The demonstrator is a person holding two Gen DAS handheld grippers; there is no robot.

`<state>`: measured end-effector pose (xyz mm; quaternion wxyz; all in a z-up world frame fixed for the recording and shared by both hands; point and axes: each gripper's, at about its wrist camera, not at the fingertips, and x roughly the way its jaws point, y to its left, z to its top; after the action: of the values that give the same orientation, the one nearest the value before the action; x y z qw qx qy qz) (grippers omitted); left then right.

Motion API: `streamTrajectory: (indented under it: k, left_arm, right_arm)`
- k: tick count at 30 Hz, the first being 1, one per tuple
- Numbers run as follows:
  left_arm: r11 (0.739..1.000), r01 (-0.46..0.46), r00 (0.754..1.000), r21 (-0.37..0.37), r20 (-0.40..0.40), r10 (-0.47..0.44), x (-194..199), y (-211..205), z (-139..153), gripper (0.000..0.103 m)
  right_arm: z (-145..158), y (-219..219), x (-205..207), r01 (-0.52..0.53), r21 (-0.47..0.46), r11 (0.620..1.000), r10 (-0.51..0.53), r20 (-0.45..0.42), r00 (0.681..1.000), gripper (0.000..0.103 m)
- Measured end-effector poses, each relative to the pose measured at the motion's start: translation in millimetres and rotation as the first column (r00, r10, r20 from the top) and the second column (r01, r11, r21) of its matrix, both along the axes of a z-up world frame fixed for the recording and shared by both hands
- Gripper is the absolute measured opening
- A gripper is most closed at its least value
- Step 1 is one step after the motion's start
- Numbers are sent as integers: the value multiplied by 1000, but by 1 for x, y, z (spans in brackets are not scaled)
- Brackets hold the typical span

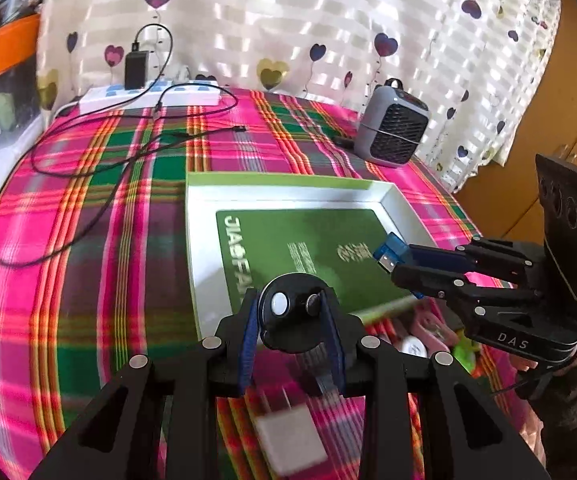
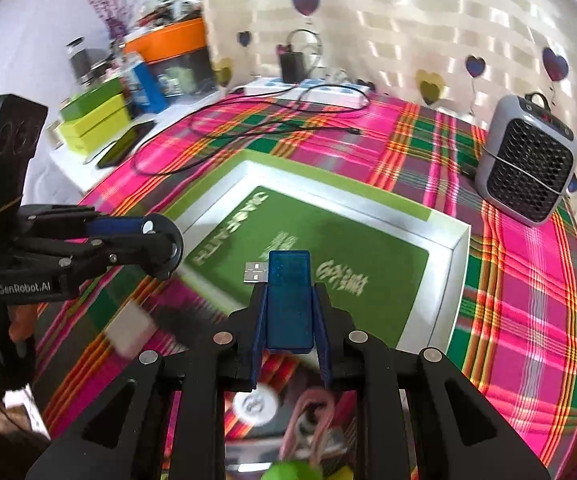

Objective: Organize rigid objects
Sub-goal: 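Carry the USB stick and disc into the green box and open both grippers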

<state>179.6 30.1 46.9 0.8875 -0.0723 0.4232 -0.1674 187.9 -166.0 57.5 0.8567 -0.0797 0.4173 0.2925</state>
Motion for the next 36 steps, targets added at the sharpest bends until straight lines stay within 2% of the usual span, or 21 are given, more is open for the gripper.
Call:
streamTrajectory:
  k: [5,13,36]
  left_arm:
    - [1000,-14,999,13,-35,15,30,2,-14,29]
    - [999,-37,998,24,-54,38,54,5,-23,29]
    - [991,-28,999,132,-18,31,59,-10,-26,29]
  right_arm:
    - [-9,6,21,33,-26,999,-33,-16,999,23]
    - [-24,14,48,94,-54,994,-97,-42,994,23]
    - [-33,20,61,121,-127,985,-129,-61,990,23]
